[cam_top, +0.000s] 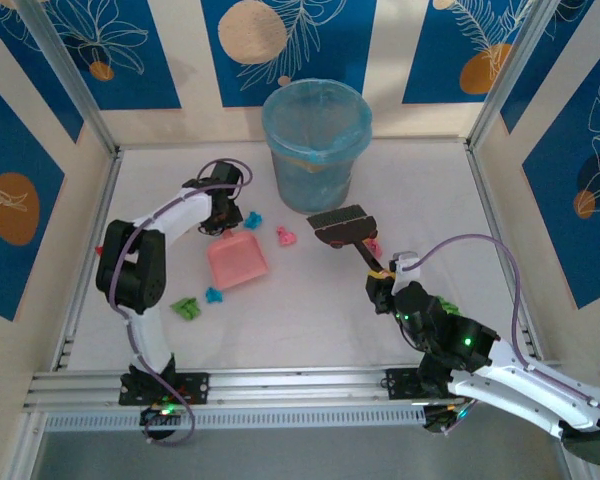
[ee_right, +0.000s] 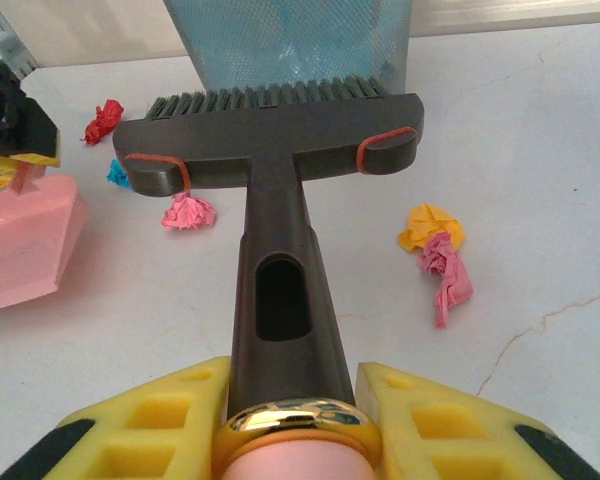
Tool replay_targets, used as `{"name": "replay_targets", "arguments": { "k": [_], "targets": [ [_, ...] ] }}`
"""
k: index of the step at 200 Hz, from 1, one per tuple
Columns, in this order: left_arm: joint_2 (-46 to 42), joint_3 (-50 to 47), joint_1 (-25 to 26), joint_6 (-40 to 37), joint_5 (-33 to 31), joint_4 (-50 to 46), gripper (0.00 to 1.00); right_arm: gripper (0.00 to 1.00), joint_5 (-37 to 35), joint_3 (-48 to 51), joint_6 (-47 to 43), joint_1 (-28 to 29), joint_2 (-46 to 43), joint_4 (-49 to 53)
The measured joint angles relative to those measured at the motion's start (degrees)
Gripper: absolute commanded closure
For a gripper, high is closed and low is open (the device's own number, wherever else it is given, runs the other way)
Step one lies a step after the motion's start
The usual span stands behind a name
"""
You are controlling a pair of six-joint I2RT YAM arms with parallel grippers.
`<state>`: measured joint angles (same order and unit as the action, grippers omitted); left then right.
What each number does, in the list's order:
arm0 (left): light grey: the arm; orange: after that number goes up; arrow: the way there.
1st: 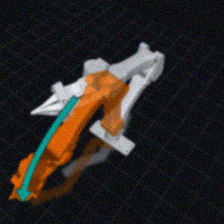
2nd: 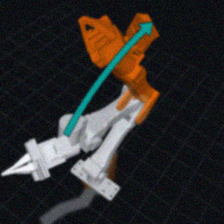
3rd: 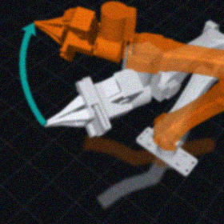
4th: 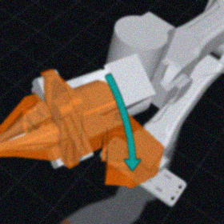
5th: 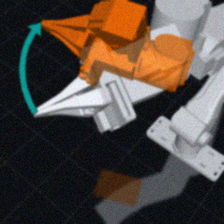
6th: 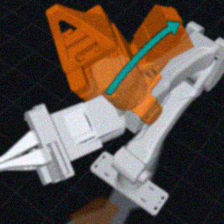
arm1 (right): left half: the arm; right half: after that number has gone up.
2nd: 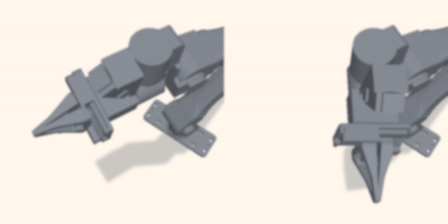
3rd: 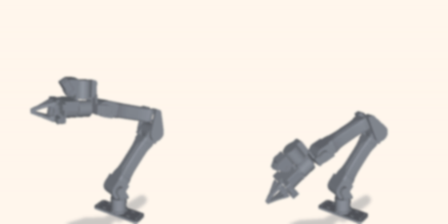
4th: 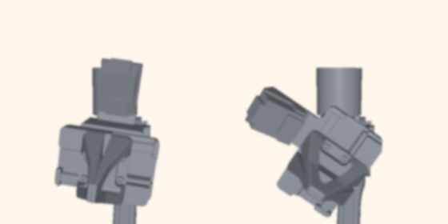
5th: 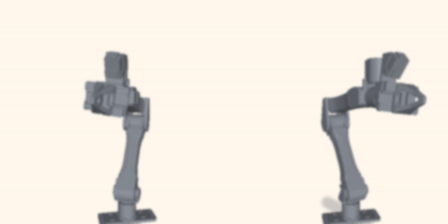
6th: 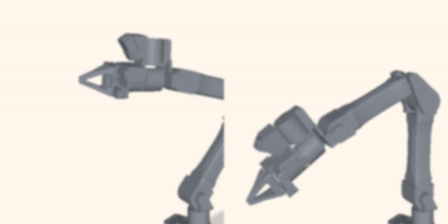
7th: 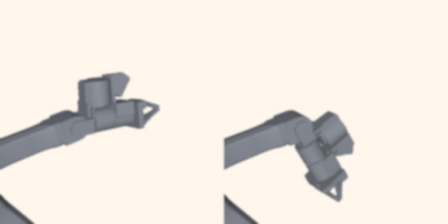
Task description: Sweep away the paper scraps from the table
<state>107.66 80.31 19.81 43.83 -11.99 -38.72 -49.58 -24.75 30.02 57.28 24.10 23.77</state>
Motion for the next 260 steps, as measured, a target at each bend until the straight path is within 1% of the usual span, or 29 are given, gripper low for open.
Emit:
{"name": "replay_targets", "arguments": {
  "k": [32, 51, 78, 106, 129, 169, 173, 192, 205, 212, 228, 240, 255, 260],
  "targets": [
    [-3.3, 0.0, 0.7, 10.3, 2.4, -4.7, 1.0, 1.0, -0.1, 0.1, 0.0, 0.0, 0.0, 0.0],
    [-4.5, -0.2, 2.2, 16.8, 3.5, -7.1, 1.0, 1.0, -0.2, 0.1, 0.0, -0.1, 0.0, 0.0],
    [-5.5, -3.1, 7.5, 25.9, 3.9, -8.4, 1.0, 1.0, -0.2, 0.1, 0.0, -0.3, 0.0, 0.0],
    [-7.8, -11.7, 14.3, 35.0, 5.6, -4.9, 0.99, 1.0, -0.5, 0.2, 0.0, -0.3, 0.0, 0.0],
    [-7.5, -15.5, 18.0, 39.1, 6.8, -2.0, 0.98, 1.0, -1.0, 0.2, 0.0, -0.4, 0.0, 0.0],
    [-5.0, -15.5, 19.9, 43.3, 7.5, 0.7, 0.92, 1.0, -1.3, 0.2, 0.0, -0.4, 0.0, 0.0],
    [-4.9, -15.5, 20.0, 43.6, 7.5, 0.9, 0.9, 1.0, -1.3, 0.2, 0.0, -0.5, 0.0, 0.0],
    [-4.1, -14.8, 20.4, 44.4, 7.4, 0.9, 0.76, 1.0, -1.3, 0.2, 0.0, -0.5, 0.0, 0.0],
    [-3.3, -13.6, 21.0, 44.7, 7.2, 0.8, 0.59, 1.0, -1.3, 0.2, 0.0, -0.6, 0.0, 0.0],
    [-2.8, -12.7, 21.2, 44.9, 7.2, 0.9, 0.53, 1.0, -1.3, 0.2, 0.0, -0.6, 0.0, 0.0],
    [-2.1, -11.2, 21.6, 45.2, 7.2, 1.0, 0.49, 1.0, -1.3, 0.2, 0.0, -0.6, 0.0, 0.1],
    [-1.7, -10.6, 21.6, 45.1, 7.3, 1.0, 0.39, 1.0, -1.3, 0.2, 0.0, -0.6, 0.0, 0.3],
    [-1.6, -10.0, 21.6, 44.8, 7.3, 1.0, 0.32, 1.0, -1.3, 0.2, 0.0, -0.6, 0.0, 0.4],
    [-1.6, -9.7, 21.6, 44.6, 7.3, 0.9, 0.27, 1.0, -1.3, 0.2, 0.0, -0.6, 0.0, 0.4]
  ]
}}
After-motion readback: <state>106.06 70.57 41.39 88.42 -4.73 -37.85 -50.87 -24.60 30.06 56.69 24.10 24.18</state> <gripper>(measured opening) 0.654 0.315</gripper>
